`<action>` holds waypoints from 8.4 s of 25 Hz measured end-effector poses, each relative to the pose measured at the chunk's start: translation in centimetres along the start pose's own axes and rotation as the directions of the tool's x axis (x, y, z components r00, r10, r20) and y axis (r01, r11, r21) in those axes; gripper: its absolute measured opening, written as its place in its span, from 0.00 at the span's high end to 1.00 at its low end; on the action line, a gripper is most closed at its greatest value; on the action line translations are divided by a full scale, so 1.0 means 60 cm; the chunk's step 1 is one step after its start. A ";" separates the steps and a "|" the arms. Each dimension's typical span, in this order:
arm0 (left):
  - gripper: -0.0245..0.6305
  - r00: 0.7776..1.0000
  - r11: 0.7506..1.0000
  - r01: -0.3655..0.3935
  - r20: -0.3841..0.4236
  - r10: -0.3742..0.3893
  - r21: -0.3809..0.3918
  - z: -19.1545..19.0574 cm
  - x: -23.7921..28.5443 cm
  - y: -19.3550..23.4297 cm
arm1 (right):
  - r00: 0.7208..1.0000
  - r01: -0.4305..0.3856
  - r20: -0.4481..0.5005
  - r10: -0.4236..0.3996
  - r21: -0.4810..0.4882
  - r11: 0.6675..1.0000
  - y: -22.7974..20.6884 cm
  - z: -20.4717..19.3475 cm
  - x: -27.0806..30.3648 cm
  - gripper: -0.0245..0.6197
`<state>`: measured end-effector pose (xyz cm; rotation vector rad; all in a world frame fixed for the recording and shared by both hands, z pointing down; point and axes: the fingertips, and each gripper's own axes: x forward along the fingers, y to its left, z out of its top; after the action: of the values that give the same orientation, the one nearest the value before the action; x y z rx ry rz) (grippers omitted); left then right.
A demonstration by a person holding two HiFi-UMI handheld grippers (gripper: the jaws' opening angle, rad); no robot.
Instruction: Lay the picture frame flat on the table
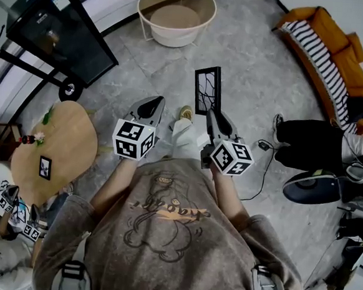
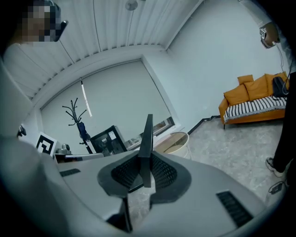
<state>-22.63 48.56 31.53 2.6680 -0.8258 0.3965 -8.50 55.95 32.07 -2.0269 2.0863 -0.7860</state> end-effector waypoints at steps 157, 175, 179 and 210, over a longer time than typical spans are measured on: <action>0.94 0.975 0.962 -0.154 -0.196 0.110 -0.225 0.264 1.058 0.794 | 0.934 -0.111 -0.326 0.147 0.127 0.986 -0.430 0.275 1.287 0.83; 0.94 0.965 0.942 -0.164 -0.247 0.091 -0.293 0.115 1.123 0.800 | 0.904 -0.108 -0.396 0.165 0.162 0.981 -0.507 0.123 1.343 0.83; 0.94 0.964 0.941 -0.165 -0.251 0.090 -0.294 0.096 1.132 0.800 | 0.896 -0.098 -0.414 0.162 0.172 0.980 -0.522 0.090 1.342 0.83; 0.94 0.955 0.940 -0.135 -0.292 0.040 -0.313 0.031 1.166 0.800 | 0.887 -0.033 -0.442 0.134 0.230 0.973 -0.580 -0.022 1.402 0.83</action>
<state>5.23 -24.32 64.87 2.2068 -0.8414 0.5888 14.45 -23.24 70.67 -1.7454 2.1659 -1.5252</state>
